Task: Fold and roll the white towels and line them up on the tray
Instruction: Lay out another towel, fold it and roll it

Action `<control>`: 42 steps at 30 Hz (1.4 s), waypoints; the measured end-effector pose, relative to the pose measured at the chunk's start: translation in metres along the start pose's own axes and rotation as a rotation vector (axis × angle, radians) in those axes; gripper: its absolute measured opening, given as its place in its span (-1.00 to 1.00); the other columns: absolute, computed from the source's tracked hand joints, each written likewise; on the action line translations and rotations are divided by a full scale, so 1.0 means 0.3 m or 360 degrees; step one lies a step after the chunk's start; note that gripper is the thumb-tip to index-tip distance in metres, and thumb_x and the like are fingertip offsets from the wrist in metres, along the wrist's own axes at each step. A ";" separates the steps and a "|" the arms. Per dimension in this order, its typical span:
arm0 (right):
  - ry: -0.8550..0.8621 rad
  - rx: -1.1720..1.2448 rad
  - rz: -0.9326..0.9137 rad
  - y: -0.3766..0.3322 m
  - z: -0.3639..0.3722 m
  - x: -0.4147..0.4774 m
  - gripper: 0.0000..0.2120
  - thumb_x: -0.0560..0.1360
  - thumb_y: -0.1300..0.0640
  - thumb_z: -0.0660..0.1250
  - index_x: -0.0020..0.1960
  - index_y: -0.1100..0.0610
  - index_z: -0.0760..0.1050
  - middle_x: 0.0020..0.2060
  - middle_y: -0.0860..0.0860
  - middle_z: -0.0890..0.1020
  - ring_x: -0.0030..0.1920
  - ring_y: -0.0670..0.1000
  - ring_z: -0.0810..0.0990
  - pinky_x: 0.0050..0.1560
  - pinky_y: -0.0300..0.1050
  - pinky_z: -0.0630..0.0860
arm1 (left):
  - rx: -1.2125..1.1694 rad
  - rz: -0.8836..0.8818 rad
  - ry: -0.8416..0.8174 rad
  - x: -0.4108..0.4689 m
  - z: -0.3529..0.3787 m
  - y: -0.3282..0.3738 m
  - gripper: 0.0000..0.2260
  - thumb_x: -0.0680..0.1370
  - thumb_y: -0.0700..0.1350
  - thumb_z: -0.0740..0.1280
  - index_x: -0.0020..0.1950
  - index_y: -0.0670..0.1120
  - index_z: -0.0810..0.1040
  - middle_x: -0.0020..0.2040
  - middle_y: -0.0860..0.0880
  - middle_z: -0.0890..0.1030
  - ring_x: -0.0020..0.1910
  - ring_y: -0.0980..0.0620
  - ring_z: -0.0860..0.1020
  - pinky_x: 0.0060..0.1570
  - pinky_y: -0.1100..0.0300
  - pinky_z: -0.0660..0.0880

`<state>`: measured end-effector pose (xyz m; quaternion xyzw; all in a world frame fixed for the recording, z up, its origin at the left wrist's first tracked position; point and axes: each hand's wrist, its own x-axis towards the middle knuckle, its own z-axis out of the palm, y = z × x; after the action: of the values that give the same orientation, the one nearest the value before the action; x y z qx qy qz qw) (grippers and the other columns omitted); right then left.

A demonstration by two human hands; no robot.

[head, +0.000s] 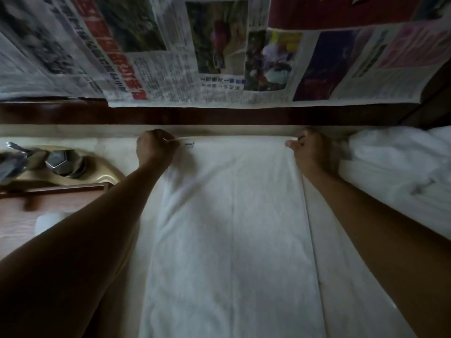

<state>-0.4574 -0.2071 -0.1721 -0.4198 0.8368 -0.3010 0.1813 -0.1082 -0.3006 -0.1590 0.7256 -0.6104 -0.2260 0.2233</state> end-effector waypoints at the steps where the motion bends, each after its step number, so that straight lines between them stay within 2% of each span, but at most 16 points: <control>1: 0.0052 0.0060 -0.0007 0.004 0.013 0.006 -0.80 0.52 0.10 0.51 0.07 0.15 0.58 -0.11 0.06 0.62 -0.03 0.13 0.63 0.07 0.05 0.59 | 0.0026 0.0011 0.0007 0.009 0.010 -0.007 -0.76 0.53 0.00 0.51 0.16 -0.04 0.71 0.15 -0.12 0.66 0.18 -0.15 0.59 0.19 0.10 0.49; 3: 0.0171 0.0075 -0.0006 0.011 0.033 -0.012 -0.76 0.52 0.06 0.50 0.09 0.12 0.53 0.00 0.11 0.60 0.07 0.20 0.60 0.19 0.22 0.54 | 0.0014 0.0003 0.0022 -0.005 0.019 -0.024 -0.71 0.54 0.05 0.48 0.22 -0.02 0.64 0.19 -0.14 0.60 0.20 -0.18 0.55 0.26 -0.04 0.50; 6: 0.0384 -0.0233 -0.0087 0.003 0.057 -0.101 -0.62 0.58 -0.03 0.41 0.29 0.14 0.43 0.26 0.19 0.51 0.27 0.23 0.49 0.27 0.17 0.45 | 0.0175 0.0314 0.0157 -0.119 0.054 -0.022 -0.71 0.61 0.01 0.36 0.30 -0.05 0.52 0.25 -0.16 0.51 0.22 -0.20 0.46 0.23 -0.10 0.42; 8: 0.0433 -0.0262 -0.0418 -0.037 0.084 -0.187 -0.56 0.59 -0.01 0.37 0.39 0.14 0.40 0.37 0.18 0.45 0.38 0.21 0.43 0.36 0.14 0.38 | 0.0220 0.0734 0.0113 -0.216 0.099 0.022 -0.68 0.62 -0.03 0.32 0.35 -0.08 0.51 0.29 -0.18 0.51 0.25 -0.23 0.45 0.22 -0.10 0.37; 10: 0.0197 -0.0349 -0.0717 -0.077 0.143 -0.263 -0.47 0.63 -0.06 0.29 0.53 0.12 0.33 0.52 0.18 0.32 0.53 0.21 0.27 0.51 0.19 0.21 | 0.0299 0.0990 -0.0131 -0.274 0.161 0.052 -0.56 0.67 0.05 0.20 0.52 -0.07 0.42 0.48 -0.18 0.43 0.46 -0.22 0.36 0.41 -0.13 0.30; 12: -0.0156 -0.0583 -0.0768 -0.091 0.202 -0.311 -0.40 0.66 -0.19 0.13 0.63 0.04 0.19 0.63 0.14 0.13 0.63 0.20 0.06 0.59 0.28 0.01 | 0.0444 0.0989 -0.0352 -0.279 0.201 0.047 -0.47 0.72 0.13 0.02 0.67 -0.01 0.18 0.67 -0.11 0.15 0.66 -0.11 0.07 0.61 -0.09 0.02; 14: -0.0312 -0.0778 -0.0776 -0.061 0.207 -0.293 -0.36 0.66 -0.29 -0.06 0.66 -0.03 0.09 0.67 0.09 0.04 0.66 0.14 -0.05 0.60 0.32 -0.09 | 0.0508 0.0920 -0.0388 -0.242 0.203 0.001 -0.45 0.74 0.18 -0.06 0.70 0.02 0.02 0.70 -0.03 -0.04 0.68 0.00 -0.11 0.62 0.01 -0.19; 17: -0.0293 -0.0881 -0.0723 0.021 0.124 -0.213 -0.30 0.64 -0.35 -0.17 0.67 -0.02 0.03 0.67 0.05 0.02 0.66 0.11 -0.04 0.57 0.38 -0.08 | 0.0580 0.0860 -0.0342 -0.177 0.155 -0.076 -0.43 0.73 0.19 -0.08 0.70 0.00 0.01 0.70 -0.01 -0.04 0.67 0.04 -0.10 0.63 0.02 -0.15; 20: -0.0397 -0.1013 -0.0610 0.088 0.033 -0.149 -0.24 0.60 -0.39 -0.29 0.68 -0.03 -0.11 0.68 0.00 -0.10 0.66 0.11 -0.15 0.57 0.39 -0.12 | 0.0620 0.0742 -0.0379 -0.145 0.099 -0.128 -0.41 0.73 0.21 -0.10 0.71 0.00 -0.07 0.70 0.01 -0.09 0.67 0.06 -0.15 0.63 0.03 -0.17; 25: -0.0356 -0.0823 -0.0549 0.033 0.010 -0.281 -0.27 0.63 -0.37 -0.16 0.69 -0.05 -0.17 0.67 0.03 -0.20 0.65 0.13 -0.24 0.57 0.34 -0.22 | 0.0506 0.0945 -0.0323 -0.322 0.064 -0.061 -0.41 0.72 0.15 -0.04 0.71 -0.04 -0.07 0.70 -0.04 -0.09 0.67 0.04 -0.16 0.64 0.02 -0.18; 28: -0.0310 -0.0829 -0.0796 -0.013 0.093 -0.511 -0.32 0.66 -0.30 -0.06 0.68 -0.01 -0.01 0.68 0.07 -0.06 0.66 0.16 -0.13 0.56 0.35 -0.13 | 0.0439 0.1102 -0.0407 -0.519 0.122 -0.020 -0.41 0.72 0.13 0.00 0.71 -0.04 -0.03 0.70 -0.04 -0.08 0.68 0.02 -0.15 0.64 -0.01 -0.17; 32: -0.0302 -0.0901 -0.0870 0.062 0.112 -0.598 -0.37 0.67 -0.28 -0.01 0.66 -0.02 0.14 0.66 0.06 0.10 0.66 0.11 0.01 0.58 0.35 -0.05 | 0.0540 0.0958 -0.0419 -0.526 0.115 -0.147 -0.42 0.71 0.18 -0.08 0.71 -0.01 -0.02 0.70 -0.02 -0.06 0.68 0.02 -0.13 0.64 -0.07 -0.08; 34: -0.0214 -0.0914 -0.0809 0.125 0.064 -0.551 -0.39 0.67 -0.25 0.00 0.64 0.00 0.21 0.64 0.06 0.18 0.64 0.13 0.11 0.55 0.38 0.02 | 0.0589 0.0861 -0.0361 -0.488 0.075 -0.206 -0.41 0.71 0.18 -0.09 0.70 -0.02 0.00 0.70 -0.03 -0.03 0.68 0.01 -0.09 0.64 -0.06 -0.07; 37: -0.0200 -0.0952 -0.0576 0.201 -0.030 -0.507 -0.34 0.66 -0.26 -0.12 0.65 0.05 0.16 0.65 0.09 0.15 0.64 0.18 0.08 0.54 0.40 0.06 | 0.0600 0.0729 -0.0367 -0.491 0.026 -0.253 -0.40 0.71 0.18 -0.13 0.71 -0.04 -0.08 0.70 -0.03 -0.11 0.67 0.02 -0.17 0.64 -0.12 -0.09; 40: -0.0111 -0.0807 -0.0480 0.178 -0.056 -0.590 -0.33 0.66 -0.26 -0.13 0.67 0.05 0.08 0.67 0.09 0.05 0.65 0.18 -0.01 0.55 0.38 0.00 | 0.0524 0.0794 -0.0298 -0.608 0.005 -0.226 -0.40 0.70 0.14 -0.10 0.70 -0.10 -0.04 0.70 -0.09 -0.08 0.68 -0.01 -0.14 0.64 -0.10 -0.12; 42: -0.0069 -0.0792 -0.0598 0.121 -0.011 -0.729 -0.37 0.67 -0.19 -0.03 0.67 0.06 0.10 0.66 0.10 0.06 0.65 0.19 0.01 0.54 0.37 -0.02 | 0.0383 0.0950 -0.0299 -0.739 0.025 -0.167 -0.42 0.70 0.08 -0.04 0.69 -0.14 0.06 0.69 -0.12 0.01 0.68 -0.06 -0.06 0.63 -0.08 -0.11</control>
<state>-0.3535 -0.0113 -0.1824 -0.6049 0.7886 -0.1063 0.0320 -0.1071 -0.0743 -0.1828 0.5121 -0.8362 -0.1428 0.1350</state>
